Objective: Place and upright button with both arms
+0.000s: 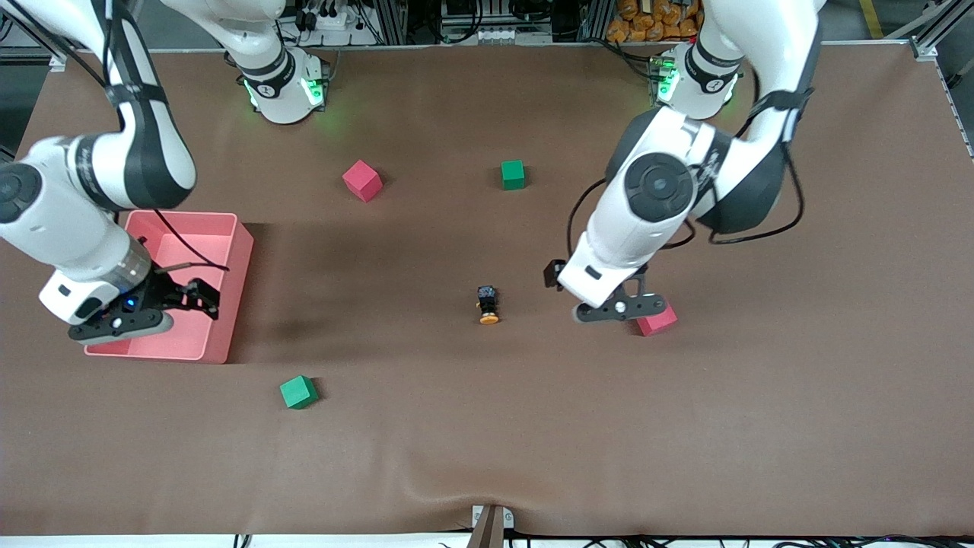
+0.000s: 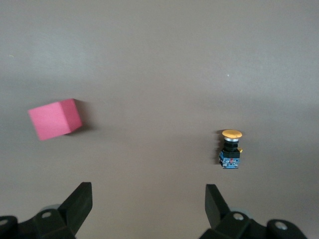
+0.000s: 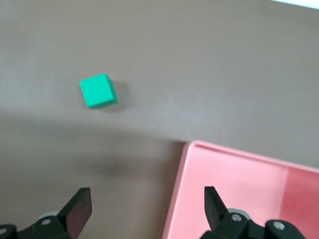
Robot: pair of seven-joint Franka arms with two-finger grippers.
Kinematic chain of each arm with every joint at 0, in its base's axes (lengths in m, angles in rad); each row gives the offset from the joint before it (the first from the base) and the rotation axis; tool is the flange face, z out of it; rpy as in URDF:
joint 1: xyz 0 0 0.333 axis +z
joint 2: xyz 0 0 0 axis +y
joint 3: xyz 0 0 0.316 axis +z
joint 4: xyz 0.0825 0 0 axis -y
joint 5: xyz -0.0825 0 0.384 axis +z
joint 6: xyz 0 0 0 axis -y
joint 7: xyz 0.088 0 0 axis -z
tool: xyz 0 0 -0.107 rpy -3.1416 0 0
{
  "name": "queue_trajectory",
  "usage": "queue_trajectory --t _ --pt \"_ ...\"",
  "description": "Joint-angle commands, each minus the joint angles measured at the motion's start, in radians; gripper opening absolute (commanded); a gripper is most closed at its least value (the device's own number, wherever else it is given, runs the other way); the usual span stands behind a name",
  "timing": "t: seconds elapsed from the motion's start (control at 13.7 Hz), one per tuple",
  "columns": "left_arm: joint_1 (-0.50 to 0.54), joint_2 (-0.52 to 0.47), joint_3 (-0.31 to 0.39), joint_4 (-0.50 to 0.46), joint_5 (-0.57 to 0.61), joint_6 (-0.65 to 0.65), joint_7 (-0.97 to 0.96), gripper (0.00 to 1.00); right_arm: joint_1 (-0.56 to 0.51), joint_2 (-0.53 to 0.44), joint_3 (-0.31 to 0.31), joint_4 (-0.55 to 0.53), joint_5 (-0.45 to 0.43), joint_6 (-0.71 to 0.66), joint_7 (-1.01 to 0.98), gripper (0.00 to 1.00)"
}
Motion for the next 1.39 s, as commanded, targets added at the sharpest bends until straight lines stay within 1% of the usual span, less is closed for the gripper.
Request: queue_trajectory --t 0.0,0.07,0.22,0.44,0.66,0.73,0.8,0.88,1.1,1.17,1.31 --pt "-0.014 0.104 -0.001 0.099 -0.042 -0.011 -0.021 1.0 -0.029 -0.112 0.017 0.004 -0.015 -0.16 -0.003 1.0" --pt "-0.032 0.135 -0.001 0.116 -0.043 -0.004 -0.021 1.0 -0.03 -0.113 0.017 0.047 -0.012 -0.245 -0.002 1.0" --pt "-0.052 0.181 -0.002 0.129 -0.043 0.065 -0.025 1.0 -0.059 -0.1 0.017 0.127 0.0 -0.34 0.0 1.0" --pt "-0.088 0.227 -0.002 0.13 -0.045 0.145 -0.031 1.0 -0.088 -0.077 0.017 0.181 0.026 -0.367 0.003 1.0" --pt "-0.118 0.256 -0.013 0.129 -0.06 0.222 -0.056 1.0 -0.095 -0.075 0.015 0.181 0.03 -0.365 0.009 1.0" --pt "-0.132 0.27 -0.011 0.127 -0.062 0.252 -0.071 1.0 -0.12 -0.07 0.015 0.182 0.019 -0.361 0.0 1.0" --pt "-0.14 0.288 -0.011 0.127 -0.062 0.278 -0.073 1.0 -0.15 -0.046 0.017 0.2 0.024 -0.359 -0.002 1.0" --pt "-0.142 0.302 -0.011 0.125 -0.062 0.291 -0.071 1.0 -0.163 -0.038 0.017 0.246 0.028 -0.376 0.0 1.0" --pt "-0.161 0.327 -0.011 0.121 -0.062 0.337 -0.071 1.0 -0.188 -0.041 0.017 0.351 0.028 -0.556 0.0 1.0" --pt "-0.177 0.343 -0.011 0.119 -0.062 0.367 -0.077 1.0 -0.188 -0.041 0.017 0.368 0.028 -0.586 -0.002 1.0" --pt "-0.191 0.374 -0.01 0.119 -0.06 0.43 -0.081 1.0 -0.17 -0.043 0.028 0.378 0.024 -0.595 0.0 1.0"
